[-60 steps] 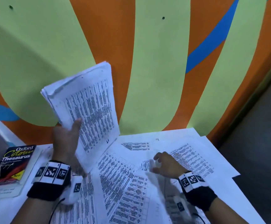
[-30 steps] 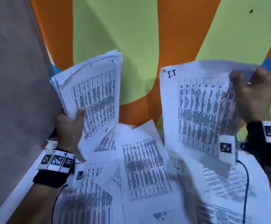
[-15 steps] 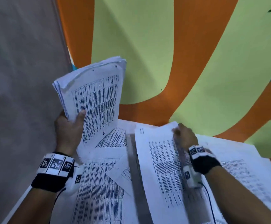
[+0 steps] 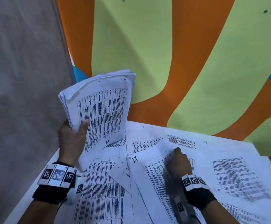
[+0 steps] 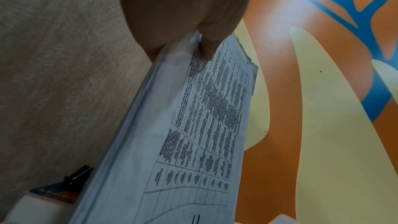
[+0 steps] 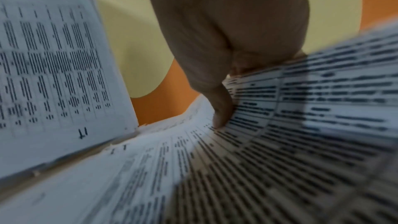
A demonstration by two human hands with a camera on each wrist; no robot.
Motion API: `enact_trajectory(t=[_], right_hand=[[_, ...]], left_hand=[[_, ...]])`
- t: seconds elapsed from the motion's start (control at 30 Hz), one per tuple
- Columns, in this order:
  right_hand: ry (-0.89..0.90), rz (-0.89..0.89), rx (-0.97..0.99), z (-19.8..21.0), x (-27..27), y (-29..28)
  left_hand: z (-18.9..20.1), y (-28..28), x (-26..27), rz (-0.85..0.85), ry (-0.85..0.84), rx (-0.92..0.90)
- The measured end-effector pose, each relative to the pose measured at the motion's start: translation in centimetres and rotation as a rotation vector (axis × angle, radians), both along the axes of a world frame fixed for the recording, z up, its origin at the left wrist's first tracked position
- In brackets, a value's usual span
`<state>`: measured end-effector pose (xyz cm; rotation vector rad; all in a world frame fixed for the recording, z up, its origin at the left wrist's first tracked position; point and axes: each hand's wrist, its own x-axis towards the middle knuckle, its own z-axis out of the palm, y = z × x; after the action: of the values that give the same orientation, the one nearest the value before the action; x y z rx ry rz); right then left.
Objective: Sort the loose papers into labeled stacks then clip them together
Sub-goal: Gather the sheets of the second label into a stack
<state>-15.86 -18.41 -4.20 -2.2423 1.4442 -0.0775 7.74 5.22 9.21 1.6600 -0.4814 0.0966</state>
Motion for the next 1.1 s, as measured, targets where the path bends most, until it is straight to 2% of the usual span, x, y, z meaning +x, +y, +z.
enact_trajectory(t=[0.13,0.2,0.27,0.33,0.4,0.47,0.53,0.63,0.77,0.87,1.0,1.1], right_hand=[[-0.171,0.091,-0.083,2.6,-1.0,-0.7],[-0.326,0.127,-0.065,5.2,-1.6,-2.1],[-0.409,0.186,-0.05,8.4,-2.3,-4.1],[-0.394,0.283,-0.005,11.4,-3.0,-5.9],[-0.273,0.371,0.022,13.1,-3.2,-6.8],[-0.061,0.454,-0.001,12.8,-2.5,-6.2],[0.103,0.494,0.03,9.5,-1.6,-4.9],[0.175,0.467,0.037,3.5,-0.8,-2.5],[0.293,0.414,-0.052,1.6,-0.6,0.4],[0.225,0.308,0.003,1.6,-0.5,0.9],[0.082,0.283,0.059,2.0,-1.0,1.2],[-0.056,0.267,0.007,3.9,-2.9,0.3]], left_hand=[[0.2,0.5,0.1,-0.001,0.003,-0.019],[0.3,0.9,0.3,0.01,0.004,-0.015],[0.4,1.2,0.4,0.015,0.0,-0.016],[0.7,1.4,0.4,0.011,0.012,-0.044],[1.0,1.4,0.3,0.012,0.014,-0.085],[1.2,1.3,0.1,0.007,-0.002,-0.104],[1.2,1.1,-0.1,0.006,-0.028,-0.092],[1.0,1.0,-0.2,0.018,-0.034,-0.062],[0.6,0.7,-0.2,0.029,0.008,-0.059],[0.6,0.3,-0.6,0.028,0.0,-0.035],[0.9,-0.9,-1.5,-0.015,-0.035,-0.015],[1.0,-1.3,-1.5,-0.041,-0.064,-0.023]])
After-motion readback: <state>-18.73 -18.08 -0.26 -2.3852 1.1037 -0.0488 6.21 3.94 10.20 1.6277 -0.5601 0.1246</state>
